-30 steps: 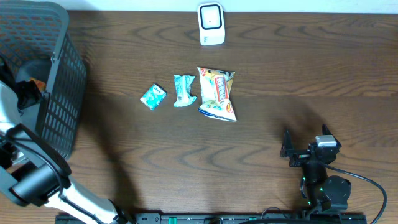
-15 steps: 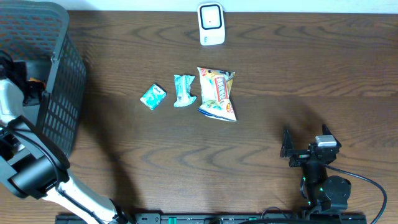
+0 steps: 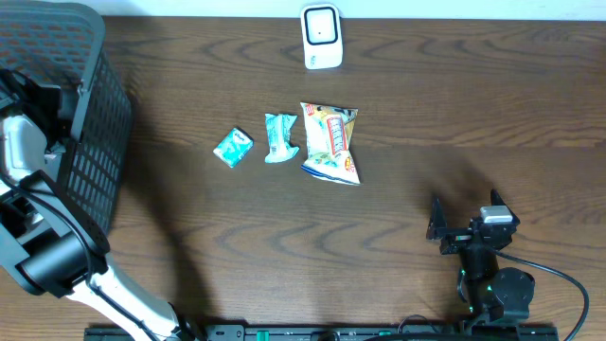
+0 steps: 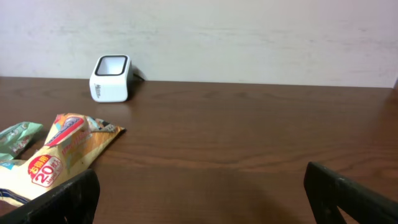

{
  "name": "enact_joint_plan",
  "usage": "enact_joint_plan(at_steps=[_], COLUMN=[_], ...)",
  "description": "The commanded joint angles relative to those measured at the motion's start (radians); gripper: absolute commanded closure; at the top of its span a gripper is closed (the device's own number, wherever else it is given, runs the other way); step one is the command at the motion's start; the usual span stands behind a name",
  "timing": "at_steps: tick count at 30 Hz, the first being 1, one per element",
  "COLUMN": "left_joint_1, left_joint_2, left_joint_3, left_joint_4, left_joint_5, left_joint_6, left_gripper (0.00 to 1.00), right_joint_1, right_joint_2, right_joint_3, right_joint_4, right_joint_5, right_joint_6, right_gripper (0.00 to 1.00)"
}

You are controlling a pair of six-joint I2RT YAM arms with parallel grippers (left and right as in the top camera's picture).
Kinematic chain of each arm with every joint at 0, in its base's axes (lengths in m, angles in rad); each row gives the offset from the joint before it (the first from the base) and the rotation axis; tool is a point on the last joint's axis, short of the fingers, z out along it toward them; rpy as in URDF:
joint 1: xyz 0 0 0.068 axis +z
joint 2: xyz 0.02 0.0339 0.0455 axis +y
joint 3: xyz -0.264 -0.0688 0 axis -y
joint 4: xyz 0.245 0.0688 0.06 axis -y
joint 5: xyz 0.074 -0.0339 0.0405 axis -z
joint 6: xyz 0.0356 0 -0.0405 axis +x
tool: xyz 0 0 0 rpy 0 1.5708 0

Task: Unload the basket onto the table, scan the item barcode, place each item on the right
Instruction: 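Reach the left gripper into the basket and grasp the orange box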

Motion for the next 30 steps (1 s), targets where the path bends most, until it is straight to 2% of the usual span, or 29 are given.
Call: enact_joint_plan(at_steps=[1, 9, 12, 25, 26, 28, 30], left_joint_1=[0.002, 0.002, 0.002, 0.003, 0.003, 0.003, 0.003], left_joint_2=[0.041, 0.063, 0.069, 0.151, 0.158, 0.168, 0.171], left_joint_3=[-0.002, -0.002, -0.002, -0.002, -0.002, -0.002, -0.002], left_joint_4=[0.002, 0.013, 0.032, 0.095, 0.095, 0.098, 0.098], left_joint_5=[0.018, 0.092, 0.091, 0.008, 0.009, 0.009, 0.009], left_joint_6=[0.010, 0.055, 0.055, 0.054, 0.054, 0.054, 0.053], left_gripper=[0.07, 0.08, 0.14, 0.15, 0.16, 0.26, 0.41], right_joint_1=[-0.002, -0.002, -0.002, -0.002, -0.002, -0.002, -0.002], right_joint_2=[-0.005, -0.005, -0.005, -0.005, -0.005, -0.005, -0.005], right_joint_3=[-0.002, -0.002, -0.002, -0.002, -0.002, -0.002, -0.002], right_joint_4=[-0.003, -0.003, -0.003, -0.003, -0.003, -0.003, -0.003], right_joint_5=[0.005, 0.005, 0.005, 0.005, 0.005, 0.005, 0.005], right_joint_6=[-0.011, -0.011, -0.011, -0.011, -0.011, -0.011, -0.011], right_gripper=[0.01, 0.01, 0.01, 0.01, 0.01, 0.01, 0.01])
